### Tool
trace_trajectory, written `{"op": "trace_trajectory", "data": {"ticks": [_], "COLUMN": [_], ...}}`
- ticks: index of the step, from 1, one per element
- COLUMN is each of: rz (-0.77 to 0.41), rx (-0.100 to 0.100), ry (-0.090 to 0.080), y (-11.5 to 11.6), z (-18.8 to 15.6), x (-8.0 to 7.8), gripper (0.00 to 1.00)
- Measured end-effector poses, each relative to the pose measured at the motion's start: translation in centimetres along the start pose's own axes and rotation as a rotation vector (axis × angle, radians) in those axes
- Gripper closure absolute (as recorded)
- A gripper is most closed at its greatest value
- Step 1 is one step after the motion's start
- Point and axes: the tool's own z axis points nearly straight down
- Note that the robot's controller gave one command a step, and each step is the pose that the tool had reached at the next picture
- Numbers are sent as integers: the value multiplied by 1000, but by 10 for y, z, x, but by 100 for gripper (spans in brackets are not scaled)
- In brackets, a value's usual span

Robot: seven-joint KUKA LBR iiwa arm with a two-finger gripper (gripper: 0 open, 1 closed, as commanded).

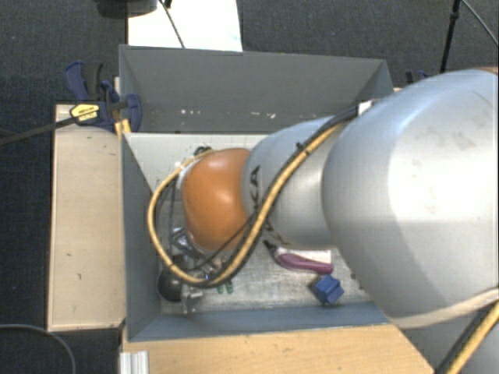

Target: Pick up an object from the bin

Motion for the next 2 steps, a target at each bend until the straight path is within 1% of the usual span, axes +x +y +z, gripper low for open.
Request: {"op": "trace_trajectory", "data": {"ticks": [1, 2], "rz": [-13, -10], "rx": [0, -1], "ry": [2, -2], "y": [8, 8], "z": [6, 4], "x": [1, 0], "gripper": [0, 100]}}
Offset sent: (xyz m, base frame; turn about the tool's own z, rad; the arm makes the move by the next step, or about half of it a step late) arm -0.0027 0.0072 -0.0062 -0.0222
